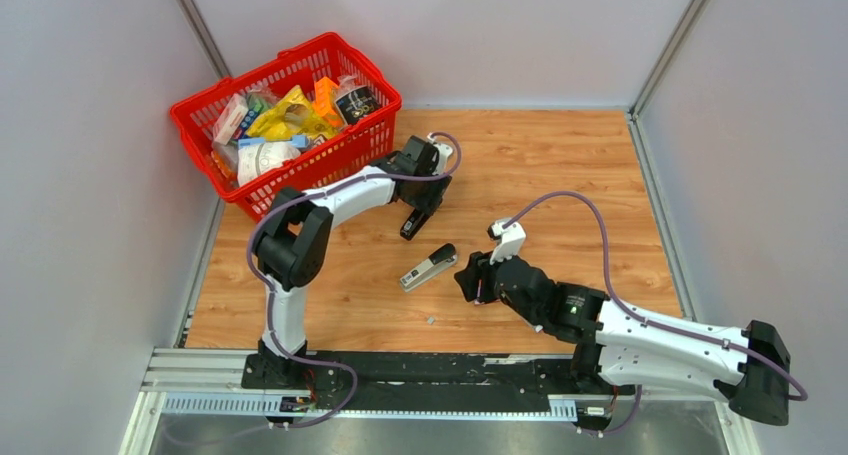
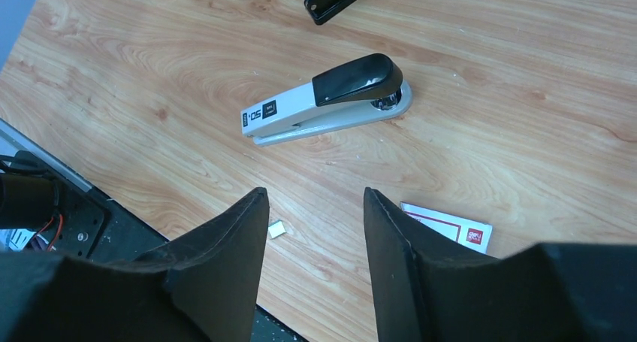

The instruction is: Unload the staples from the stapler

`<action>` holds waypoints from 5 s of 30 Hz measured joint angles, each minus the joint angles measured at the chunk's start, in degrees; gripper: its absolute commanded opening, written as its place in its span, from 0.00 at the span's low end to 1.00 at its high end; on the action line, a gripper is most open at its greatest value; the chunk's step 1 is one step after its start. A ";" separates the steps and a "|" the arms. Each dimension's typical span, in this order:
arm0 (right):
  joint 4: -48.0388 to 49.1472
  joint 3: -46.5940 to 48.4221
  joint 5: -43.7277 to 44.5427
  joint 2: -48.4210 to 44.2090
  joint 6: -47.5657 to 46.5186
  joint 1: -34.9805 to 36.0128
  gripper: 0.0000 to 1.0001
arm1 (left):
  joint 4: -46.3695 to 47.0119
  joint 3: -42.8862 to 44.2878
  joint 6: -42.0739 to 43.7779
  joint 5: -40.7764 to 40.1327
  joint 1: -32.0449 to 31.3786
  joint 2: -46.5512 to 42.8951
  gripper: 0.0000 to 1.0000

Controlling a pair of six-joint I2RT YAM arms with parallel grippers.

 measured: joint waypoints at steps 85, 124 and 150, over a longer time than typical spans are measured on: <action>-23.17 18.91 -15.65 -7.87 -15.93 -0.50 0.64 | 9.09 -31.01 1.84 38.14 -11.26 -41.18 0.00; -17.57 19.76 -38.01 -1.86 -26.53 -0.72 0.00 | 21.64 -40.83 -8.81 54.31 -12.02 -56.33 0.00; -10.99 11.76 -34.23 -7.61 -16.15 -0.72 0.55 | 24.37 -41.33 -11.63 46.93 -12.26 -60.76 0.00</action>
